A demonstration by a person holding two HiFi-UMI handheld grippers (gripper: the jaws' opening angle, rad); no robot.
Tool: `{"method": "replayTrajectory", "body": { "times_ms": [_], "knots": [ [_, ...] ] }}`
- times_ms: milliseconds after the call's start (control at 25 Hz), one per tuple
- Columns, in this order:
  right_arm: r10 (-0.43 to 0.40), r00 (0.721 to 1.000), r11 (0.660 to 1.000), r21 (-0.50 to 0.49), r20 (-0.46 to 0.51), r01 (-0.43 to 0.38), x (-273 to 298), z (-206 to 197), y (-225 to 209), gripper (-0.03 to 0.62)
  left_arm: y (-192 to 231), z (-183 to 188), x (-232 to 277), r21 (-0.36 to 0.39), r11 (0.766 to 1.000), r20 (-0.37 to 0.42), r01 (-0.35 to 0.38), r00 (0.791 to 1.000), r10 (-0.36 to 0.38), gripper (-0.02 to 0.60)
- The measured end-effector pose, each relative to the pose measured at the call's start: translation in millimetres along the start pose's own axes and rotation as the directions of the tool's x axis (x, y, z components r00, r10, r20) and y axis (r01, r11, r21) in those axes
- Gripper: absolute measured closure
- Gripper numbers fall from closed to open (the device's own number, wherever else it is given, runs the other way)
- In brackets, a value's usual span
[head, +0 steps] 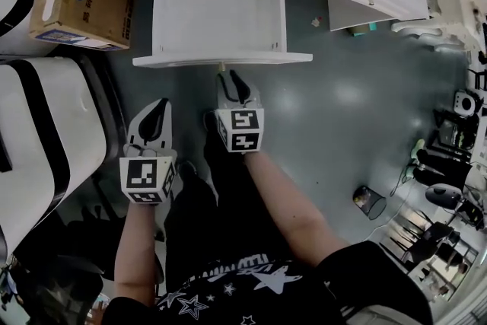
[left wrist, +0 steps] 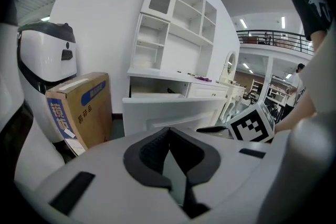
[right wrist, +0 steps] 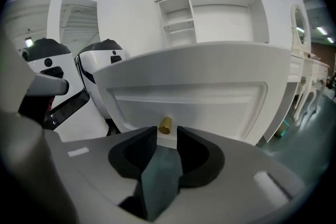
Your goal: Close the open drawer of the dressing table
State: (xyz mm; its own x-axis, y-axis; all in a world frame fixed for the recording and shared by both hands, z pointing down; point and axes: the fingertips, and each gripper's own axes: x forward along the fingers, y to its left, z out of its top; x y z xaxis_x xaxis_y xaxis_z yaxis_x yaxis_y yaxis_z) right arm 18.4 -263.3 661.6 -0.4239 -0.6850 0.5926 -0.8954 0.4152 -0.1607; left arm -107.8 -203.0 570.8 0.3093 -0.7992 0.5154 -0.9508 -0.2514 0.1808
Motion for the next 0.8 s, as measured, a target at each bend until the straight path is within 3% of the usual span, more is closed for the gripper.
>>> {"method": "replayTrajectory", "body": {
  "times_ms": [320, 520, 800],
  "knots": [
    [0.011, 0.997, 0.999, 0.036, 0.07, -0.014, 15, 2, -4, 0.502, 6, -23, 23, -0.039, 0.998, -0.028, -0.056, 0.998, 0.055, 0.572],
    [0.028, 0.998, 0.999, 0.041, 0.051, -0.03, 24, 4, -4, 0.51, 11, -35, 37, -0.061, 0.995, -0.047, -0.073, 0.996, 0.07, 0.572],
    [0.051, 0.997, 0.996, 0.075, 0.052, -0.055, 38, 13, -12, 0.51, 18, -17, 50, -0.067, 0.992, -0.017, -0.11, 0.994, 0.11, 0.572]
  ]
}}
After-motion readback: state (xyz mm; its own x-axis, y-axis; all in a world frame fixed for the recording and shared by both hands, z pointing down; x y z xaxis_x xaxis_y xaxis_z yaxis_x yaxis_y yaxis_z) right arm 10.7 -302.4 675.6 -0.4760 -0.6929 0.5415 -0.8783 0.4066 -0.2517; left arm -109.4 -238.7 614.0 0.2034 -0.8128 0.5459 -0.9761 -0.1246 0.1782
